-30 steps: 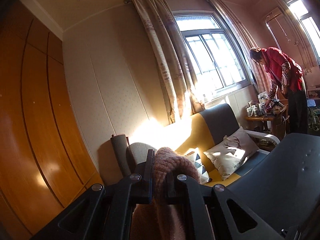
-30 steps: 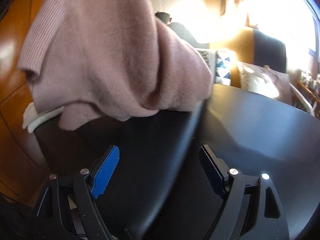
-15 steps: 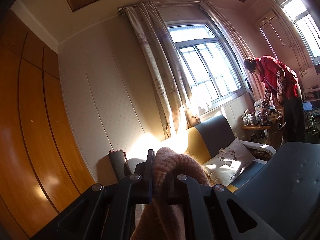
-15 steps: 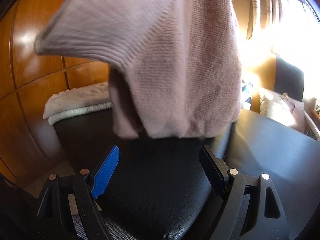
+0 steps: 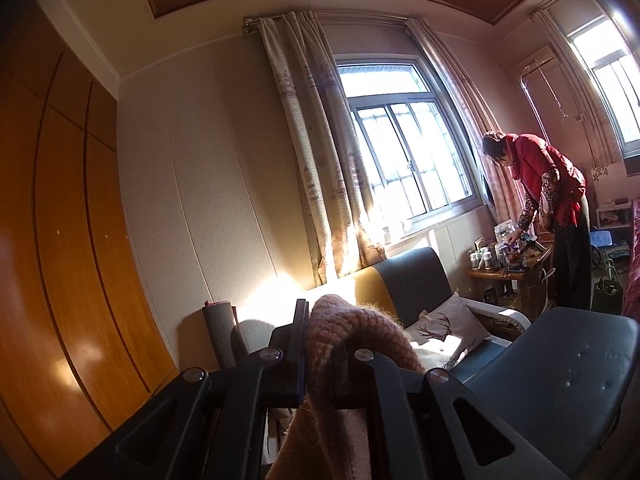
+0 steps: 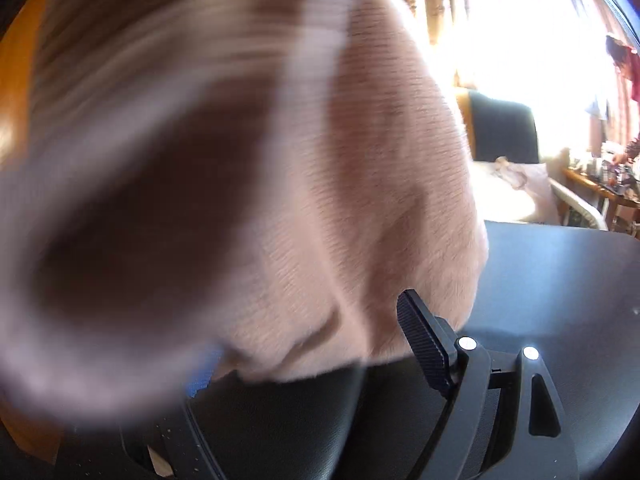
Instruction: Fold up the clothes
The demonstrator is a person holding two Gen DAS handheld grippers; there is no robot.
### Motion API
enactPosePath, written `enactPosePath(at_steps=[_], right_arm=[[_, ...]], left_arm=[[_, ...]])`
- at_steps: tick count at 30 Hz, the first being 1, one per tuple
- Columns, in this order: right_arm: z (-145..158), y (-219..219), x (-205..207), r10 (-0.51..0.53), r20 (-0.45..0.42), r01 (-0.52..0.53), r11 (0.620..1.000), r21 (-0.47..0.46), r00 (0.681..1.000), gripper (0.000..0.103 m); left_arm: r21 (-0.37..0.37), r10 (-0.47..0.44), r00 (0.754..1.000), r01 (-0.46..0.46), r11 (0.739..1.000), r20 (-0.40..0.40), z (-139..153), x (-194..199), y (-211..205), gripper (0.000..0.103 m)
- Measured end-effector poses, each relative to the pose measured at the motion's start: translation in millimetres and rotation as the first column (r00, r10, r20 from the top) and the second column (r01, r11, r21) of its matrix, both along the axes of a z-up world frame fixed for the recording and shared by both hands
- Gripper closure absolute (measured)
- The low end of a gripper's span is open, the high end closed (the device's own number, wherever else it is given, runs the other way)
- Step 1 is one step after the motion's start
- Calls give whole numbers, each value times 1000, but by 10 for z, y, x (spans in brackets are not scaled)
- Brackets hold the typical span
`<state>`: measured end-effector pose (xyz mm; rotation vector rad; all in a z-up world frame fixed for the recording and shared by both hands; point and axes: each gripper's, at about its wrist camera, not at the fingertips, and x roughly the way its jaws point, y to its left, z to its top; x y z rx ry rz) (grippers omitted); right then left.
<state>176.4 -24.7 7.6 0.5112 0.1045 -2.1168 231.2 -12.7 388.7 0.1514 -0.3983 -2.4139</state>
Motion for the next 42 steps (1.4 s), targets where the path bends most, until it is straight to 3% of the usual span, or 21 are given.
enactPosePath(at_steps=[2, 3, 4, 5, 19, 30, 42], right_arm=[[51, 86, -62, -39, 3, 39, 999, -27, 999, 28], [77, 130, -109, -54, 13, 55, 998, -38, 998, 48], [114, 163, -155, -57, 26, 58, 997, -46, 998, 79], [161, 213, -178, -69, 22, 71, 996, -56, 997, 88], [826, 828, -197, -254, -47, 240, 950, -200, 966, 89], [1306, 1172, -460, -361, -76, 328, 901, -284, 929, 88], [1935, 1609, -251, -491, -199, 377, 823, -425, 848, 88]], left_arm=[[-1, 9, 1000, -9, 1000, -12, 22, 66, -24, 97], [-1, 14, 1000, -14, 1000, -18, 33, 99, -36, 97], [1, 19, 1000, -19, 1000, -25, 48, 136, -44, 96], [1, 24, 999, -24, 1000, -27, 55, 162, -57, 96], [-9, 60, 995, -61, 998, -84, 66, 501, -65, 96], [79, 81, 990, -72, 994, -113, -157, 827, -245, 95], [107, 65, 980, -45, 993, -188, -256, 1318, -188, 94]])
